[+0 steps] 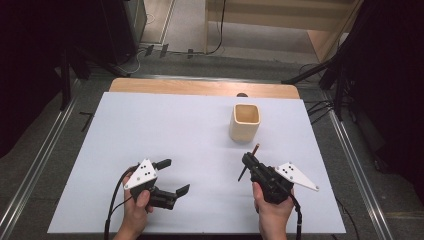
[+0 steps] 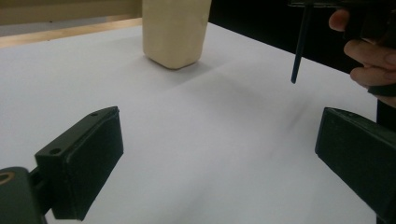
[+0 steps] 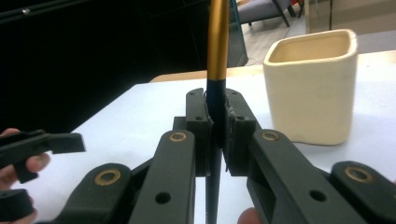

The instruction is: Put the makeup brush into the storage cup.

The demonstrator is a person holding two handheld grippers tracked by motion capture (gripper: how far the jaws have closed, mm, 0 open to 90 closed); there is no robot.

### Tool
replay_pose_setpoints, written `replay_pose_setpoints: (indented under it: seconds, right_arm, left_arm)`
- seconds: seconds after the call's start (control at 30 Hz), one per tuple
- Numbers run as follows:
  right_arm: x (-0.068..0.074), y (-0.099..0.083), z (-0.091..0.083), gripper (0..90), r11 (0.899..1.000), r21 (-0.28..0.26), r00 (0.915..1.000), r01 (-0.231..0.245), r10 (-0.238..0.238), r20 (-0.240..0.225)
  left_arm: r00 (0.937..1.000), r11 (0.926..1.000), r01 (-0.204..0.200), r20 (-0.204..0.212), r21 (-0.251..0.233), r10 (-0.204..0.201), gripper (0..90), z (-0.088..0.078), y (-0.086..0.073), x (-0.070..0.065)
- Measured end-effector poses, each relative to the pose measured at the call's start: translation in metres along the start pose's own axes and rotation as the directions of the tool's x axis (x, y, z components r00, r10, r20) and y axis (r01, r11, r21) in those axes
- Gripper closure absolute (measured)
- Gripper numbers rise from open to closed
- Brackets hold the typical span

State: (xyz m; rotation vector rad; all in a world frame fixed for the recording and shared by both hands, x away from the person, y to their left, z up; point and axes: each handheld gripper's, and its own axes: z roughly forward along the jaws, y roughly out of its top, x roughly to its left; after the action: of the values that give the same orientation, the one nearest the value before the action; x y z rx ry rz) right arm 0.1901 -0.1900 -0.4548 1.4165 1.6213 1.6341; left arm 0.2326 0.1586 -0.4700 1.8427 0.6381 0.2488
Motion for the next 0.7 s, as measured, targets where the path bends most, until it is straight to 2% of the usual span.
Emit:
replay_pose_setpoints:
  seconds: [0.47,0.53,0.7]
  right_arm:
    - [-0.01,0.016,-0.002,83.7,0.999,-0.001,0.9982,0.048,-0.048,0.036]
    - [-0.011,0.02,-0.002,83.7,0.998,-0.004,0.9977,0.058,-0.058,0.035]
    - [-0.016,0.029,0.002,83.7,0.998,-0.011,0.9959,0.066,-0.065,0.063]
  left_arm:
    - [0.9979,0.9999,0.012,-0.064,0.005,-0.012,0.0,-0.029,-0.012,0.02]
    - [0.9969,0.9997,0.025,-0.074,0.002,-0.025,0.0,-0.033,-0.015,0.023]
    - [0.9945,0.9996,0.029,-0.101,0.001,-0.029,0.0,-0.041,-0.019,0.03]
